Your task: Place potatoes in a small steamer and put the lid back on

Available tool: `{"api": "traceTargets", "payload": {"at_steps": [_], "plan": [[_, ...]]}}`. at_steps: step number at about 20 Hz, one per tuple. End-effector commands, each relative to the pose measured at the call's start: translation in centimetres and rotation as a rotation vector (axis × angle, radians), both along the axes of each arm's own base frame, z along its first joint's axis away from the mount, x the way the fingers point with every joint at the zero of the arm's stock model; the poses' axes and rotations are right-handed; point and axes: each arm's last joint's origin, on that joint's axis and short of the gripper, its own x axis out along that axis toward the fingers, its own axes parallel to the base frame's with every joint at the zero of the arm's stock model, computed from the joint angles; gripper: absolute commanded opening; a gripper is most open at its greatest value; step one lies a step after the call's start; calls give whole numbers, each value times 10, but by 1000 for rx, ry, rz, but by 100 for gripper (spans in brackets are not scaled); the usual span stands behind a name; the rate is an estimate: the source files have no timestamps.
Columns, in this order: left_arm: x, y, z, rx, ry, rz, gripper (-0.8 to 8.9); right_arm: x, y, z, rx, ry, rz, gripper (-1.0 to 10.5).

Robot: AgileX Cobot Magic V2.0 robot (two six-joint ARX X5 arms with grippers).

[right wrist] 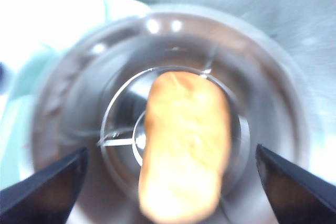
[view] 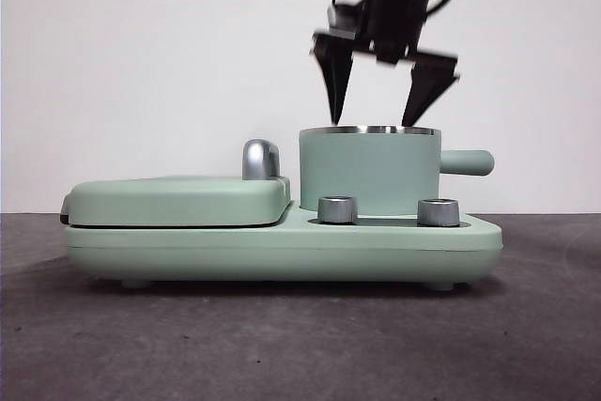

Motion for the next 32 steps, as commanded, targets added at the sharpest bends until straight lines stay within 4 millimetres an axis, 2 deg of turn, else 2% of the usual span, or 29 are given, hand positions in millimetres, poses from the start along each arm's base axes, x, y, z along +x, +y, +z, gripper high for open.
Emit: {"api": "traceTargets", "payload": {"at_steps": [1,7,10,13,16,21,24,28,32], "plan": [[9,-6,3,-17,-13,-1,24,-11,-3,29,1,-35,21,509],[37,-25,-2,-61,-47,-7,24,-68,-48,100,-3,-141,-31,487],[52,-41,-12,-59,-28,-34,24,-111,-70,131,14,-222,-34,487],[66,-63,-21,-70,-20,-70,24,-165,-91,144,25,-256,-33,487],[83,-89,-27,-61,13,-107,24,-213,-111,136,24,-253,-32,487],[116,-133,-25,-57,16,-156,24,-285,-138,97,107,-350,-35,487],[135,-152,-22,-64,4,-165,24,-317,-151,70,153,-412,-60,487],[160,-172,-20,-75,-12,-166,24,-348,-162,34,240,-421,-64,487],[183,-190,-25,-62,0,-167,24,-360,-166,9,288,-409,-85,487]]}}
